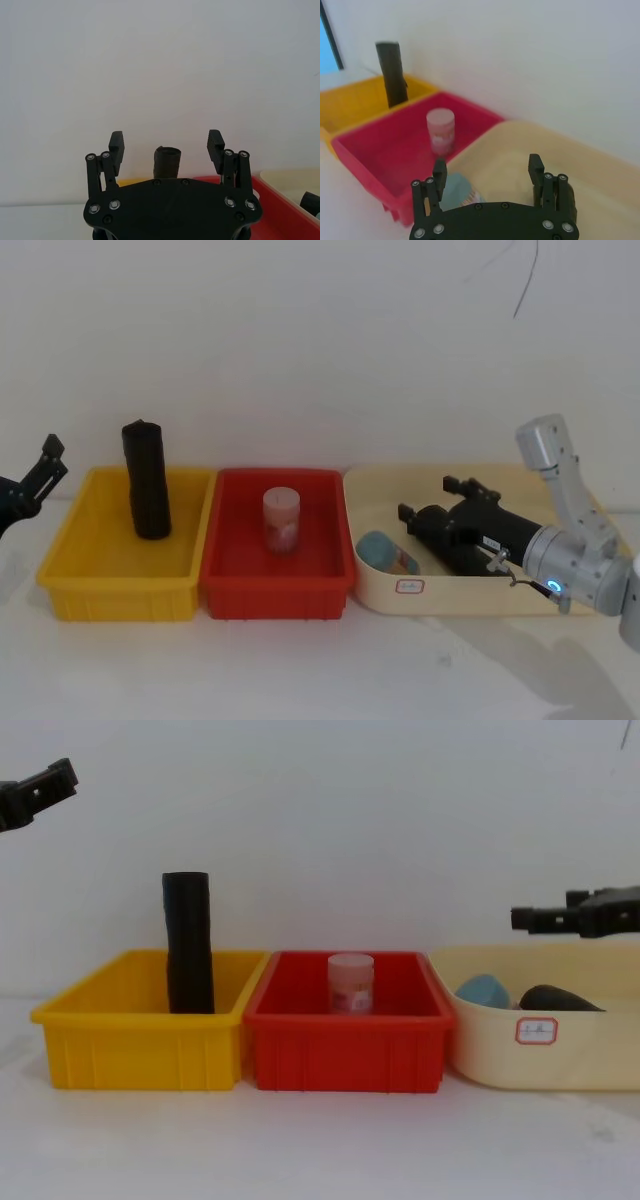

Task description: Pick up the garbage bag with the one hand and transfer it to the other hand.

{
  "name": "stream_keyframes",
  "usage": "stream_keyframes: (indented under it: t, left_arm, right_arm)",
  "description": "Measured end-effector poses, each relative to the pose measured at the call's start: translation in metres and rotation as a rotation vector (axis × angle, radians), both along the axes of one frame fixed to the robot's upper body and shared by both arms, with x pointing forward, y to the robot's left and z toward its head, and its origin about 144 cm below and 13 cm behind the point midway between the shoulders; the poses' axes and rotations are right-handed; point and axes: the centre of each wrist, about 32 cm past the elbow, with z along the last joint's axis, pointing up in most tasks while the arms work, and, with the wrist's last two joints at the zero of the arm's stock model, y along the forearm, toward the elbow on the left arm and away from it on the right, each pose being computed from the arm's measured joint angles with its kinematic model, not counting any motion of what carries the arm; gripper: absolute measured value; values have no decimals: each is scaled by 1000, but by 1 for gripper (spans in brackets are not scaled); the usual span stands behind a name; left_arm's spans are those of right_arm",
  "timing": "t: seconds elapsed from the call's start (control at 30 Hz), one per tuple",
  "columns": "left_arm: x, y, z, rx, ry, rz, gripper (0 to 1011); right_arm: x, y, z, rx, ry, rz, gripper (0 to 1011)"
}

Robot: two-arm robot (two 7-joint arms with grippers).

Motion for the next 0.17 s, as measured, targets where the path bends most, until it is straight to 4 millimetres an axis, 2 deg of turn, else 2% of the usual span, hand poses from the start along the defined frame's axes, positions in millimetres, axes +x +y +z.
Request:
stream_keyframes:
  t: [0.17]
  left_arm:
    - [0,0,0,0,0,0,1001]
  right_arm:
    - [-7,4,6,56,-55,11,1000]
